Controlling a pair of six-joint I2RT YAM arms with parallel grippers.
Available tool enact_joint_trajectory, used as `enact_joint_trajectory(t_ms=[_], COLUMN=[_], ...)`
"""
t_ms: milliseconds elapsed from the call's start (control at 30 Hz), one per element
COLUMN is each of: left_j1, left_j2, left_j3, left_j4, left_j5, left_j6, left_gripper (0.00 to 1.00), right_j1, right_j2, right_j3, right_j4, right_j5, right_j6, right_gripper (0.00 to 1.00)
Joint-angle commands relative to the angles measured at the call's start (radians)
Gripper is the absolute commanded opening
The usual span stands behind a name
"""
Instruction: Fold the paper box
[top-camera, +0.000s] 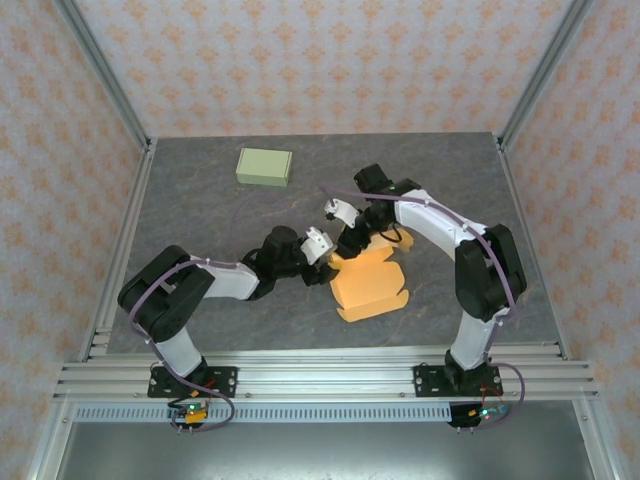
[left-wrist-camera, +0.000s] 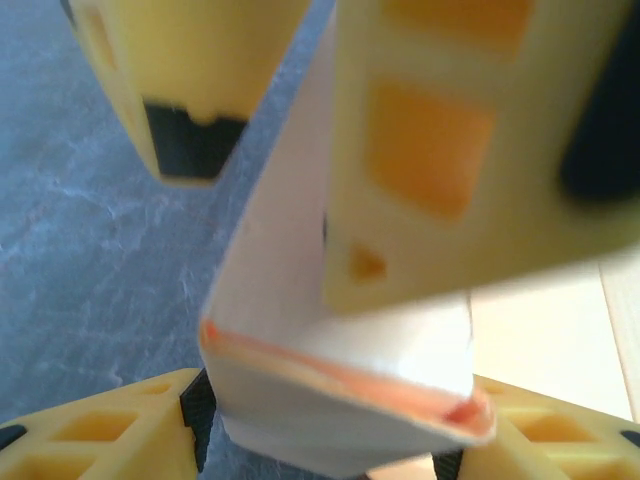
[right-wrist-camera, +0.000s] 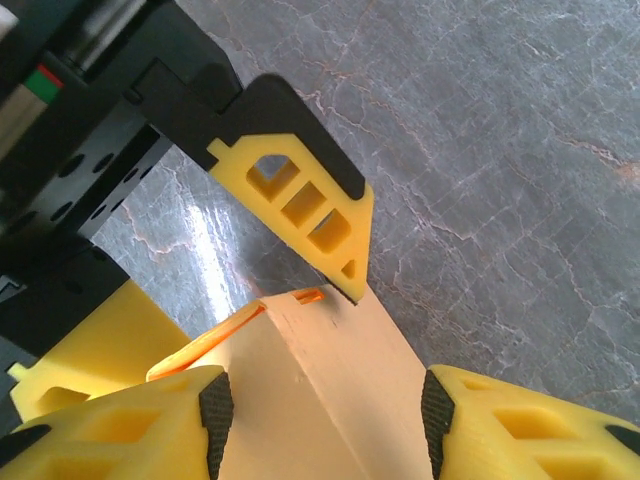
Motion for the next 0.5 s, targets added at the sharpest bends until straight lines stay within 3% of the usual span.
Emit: enact_joint_trajectory(t_ms=[0, 233, 367, 467], left_j1=[-0.013, -0.013, -0.013, -0.013], left_j2=[-0.006, 0.024, 0.008, 0.013], left_j3=[0.074, 0.076, 0.049, 0.053], left_j4=[-0.084, -0.092, -0.087, -0.098], left_j5=[-0.004, 0.029, 0.017, 0.004], left_j6=[0.081, 0.098, 0.088, 0.075], left_gripper=[0.58, 0.38, 0.41, 0.56], right_j1=[0.010, -0.001, -0.010, -0.010], right_j2=[0.023, 0.018, 0.011, 0.010], right_j3=[0.009, 0.003, 0.001, 0.001], right_j4=[-0.047, -0.044, -0.033, -0.028], right_j5=[-0.016, -0.033, -0.064, -0.074], right_j6=[-0.024, -0.025, -0.016, -0.011], right_gripper=[0.55, 0.55, 0.55, 0.55])
